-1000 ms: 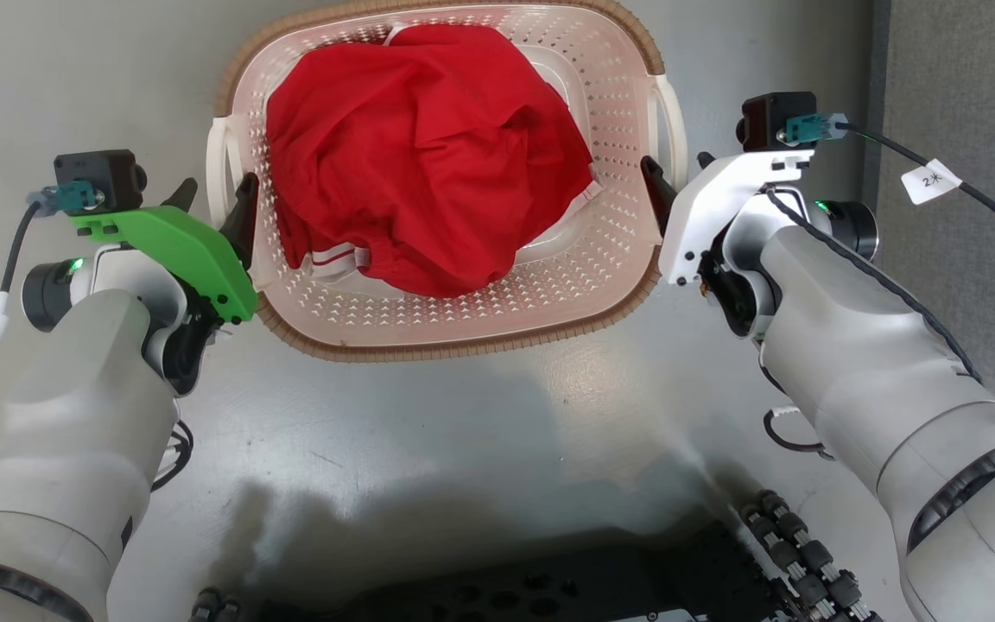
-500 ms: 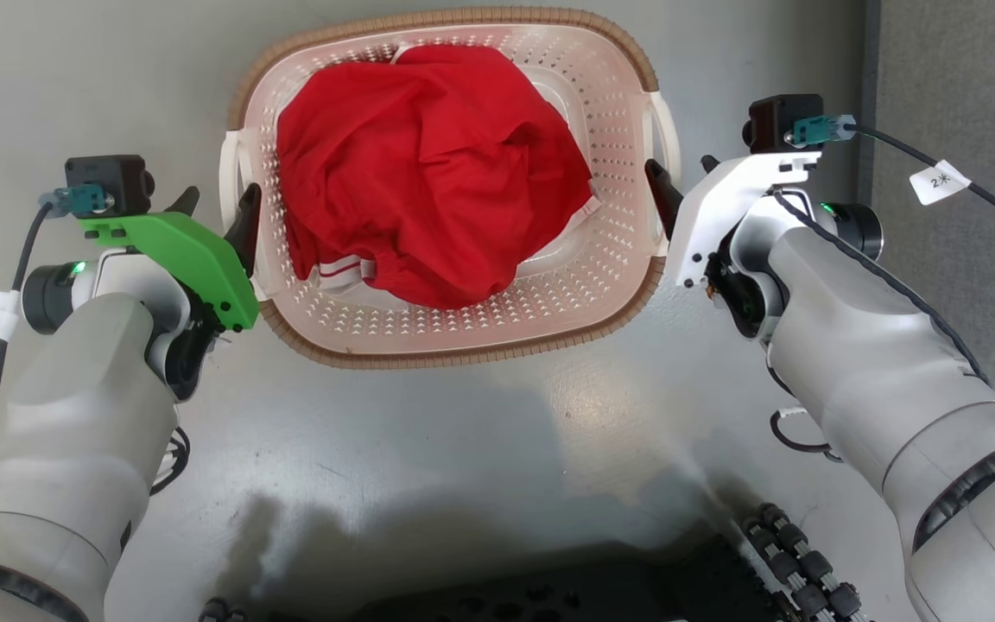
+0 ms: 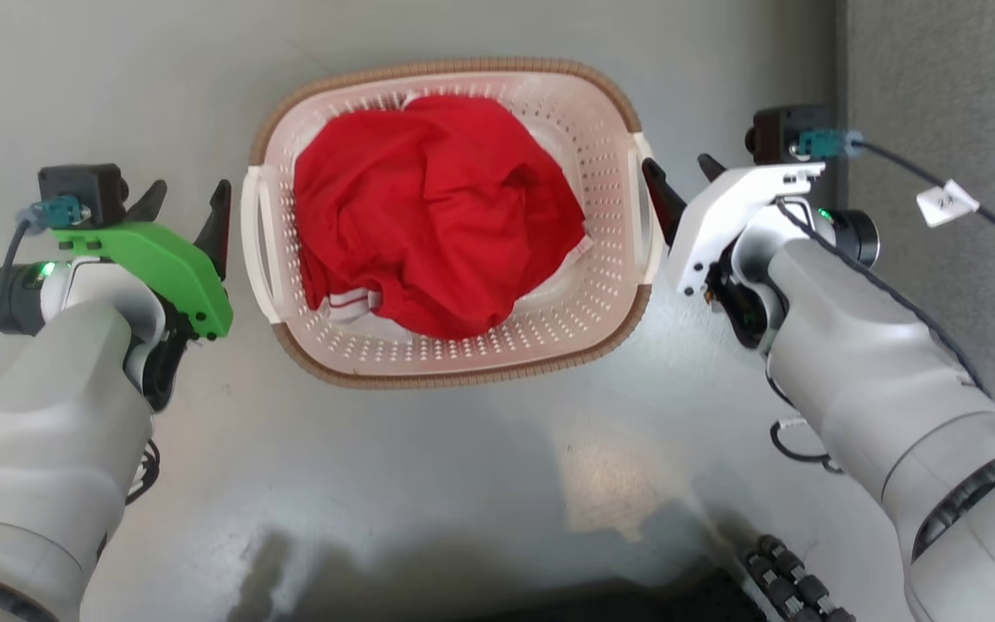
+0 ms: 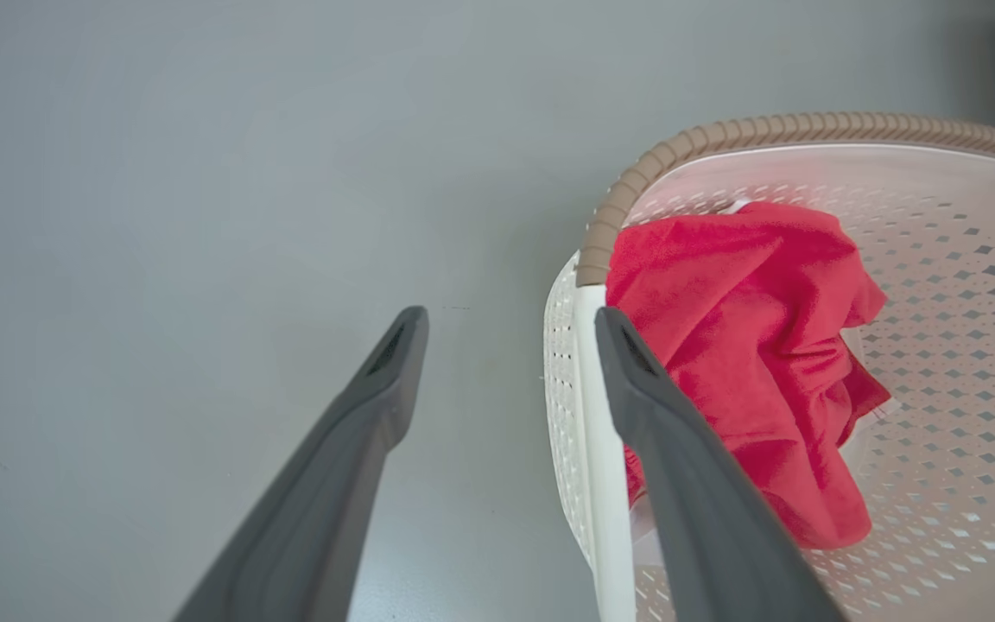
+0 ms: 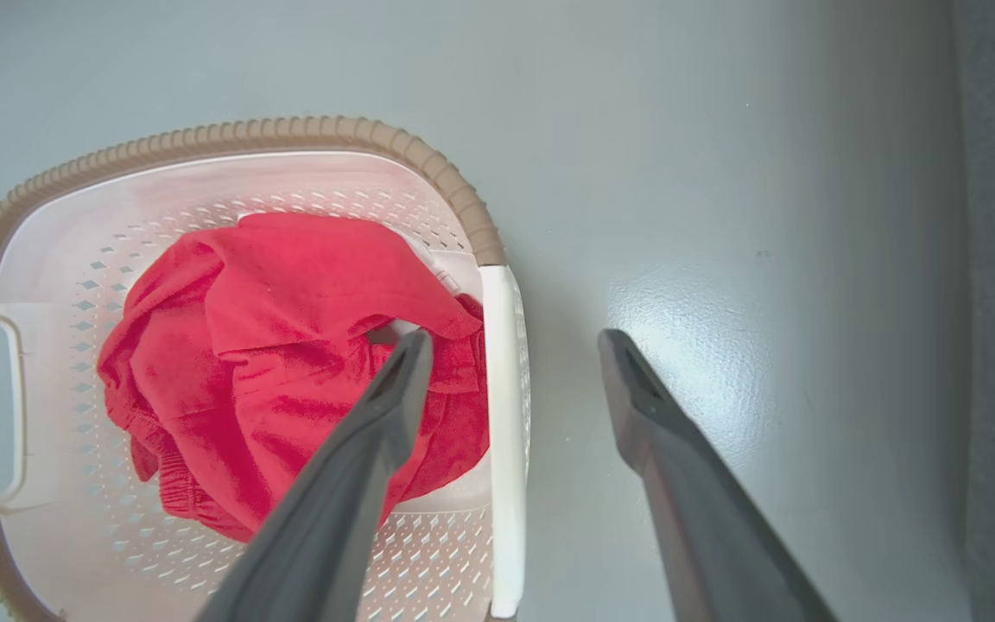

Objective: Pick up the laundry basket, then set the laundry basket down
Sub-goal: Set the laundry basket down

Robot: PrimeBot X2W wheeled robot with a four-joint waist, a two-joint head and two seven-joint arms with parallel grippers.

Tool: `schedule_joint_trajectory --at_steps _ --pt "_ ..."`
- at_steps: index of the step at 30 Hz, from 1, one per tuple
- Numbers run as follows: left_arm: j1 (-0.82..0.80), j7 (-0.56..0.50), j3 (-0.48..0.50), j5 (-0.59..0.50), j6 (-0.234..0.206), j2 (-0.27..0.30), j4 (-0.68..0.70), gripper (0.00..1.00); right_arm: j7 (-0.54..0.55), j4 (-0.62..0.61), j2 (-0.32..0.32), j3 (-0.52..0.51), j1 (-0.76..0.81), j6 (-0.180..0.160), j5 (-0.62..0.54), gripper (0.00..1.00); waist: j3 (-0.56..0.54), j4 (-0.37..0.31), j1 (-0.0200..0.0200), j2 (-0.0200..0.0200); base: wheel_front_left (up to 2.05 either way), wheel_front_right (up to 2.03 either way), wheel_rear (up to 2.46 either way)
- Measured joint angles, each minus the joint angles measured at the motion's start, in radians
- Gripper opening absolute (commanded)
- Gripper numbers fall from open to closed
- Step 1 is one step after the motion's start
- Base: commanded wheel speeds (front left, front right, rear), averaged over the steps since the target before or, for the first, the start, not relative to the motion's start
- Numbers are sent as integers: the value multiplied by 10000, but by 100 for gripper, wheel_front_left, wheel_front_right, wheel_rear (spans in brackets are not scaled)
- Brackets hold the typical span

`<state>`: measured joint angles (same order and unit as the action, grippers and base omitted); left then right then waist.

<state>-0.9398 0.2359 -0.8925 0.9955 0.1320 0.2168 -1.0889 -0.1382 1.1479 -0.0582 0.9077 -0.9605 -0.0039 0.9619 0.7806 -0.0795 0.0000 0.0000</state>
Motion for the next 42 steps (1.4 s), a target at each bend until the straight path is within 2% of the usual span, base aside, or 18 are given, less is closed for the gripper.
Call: schedule_joint_trajectory --at_steps 12,24,28,33,42 --pt "747 130 23 -401 -10 15 268 100 -746 36 0 -77 948 157 77 100 -1323 -22 0 0 0 0 0" --pt "1119 130 1306 -1260 -736 326 2291 100 -1093 -270 -121 -527 1431 171 178 100 -2672 5 -1 0 0 0 0" --pt "1381 130 1751 -1662 -1030 510 3070 100 -1124 -552 -274 -627 1501 4 35 100 -3020 46 -1 0 0 0 0" --pt "1845 130 2299 -2203 -1448 654 4100 100 -1124 -1653 -700 -1292 1491 -437 -430 100 -3408 89 -1 0 0 0 0" --pt "3108 157 3078 -2899 -2084 840 5693 100 -1135 -3254 -1195 -2136 2032 -945 -1386 100 -4079 113 -1 0 0 0 0"
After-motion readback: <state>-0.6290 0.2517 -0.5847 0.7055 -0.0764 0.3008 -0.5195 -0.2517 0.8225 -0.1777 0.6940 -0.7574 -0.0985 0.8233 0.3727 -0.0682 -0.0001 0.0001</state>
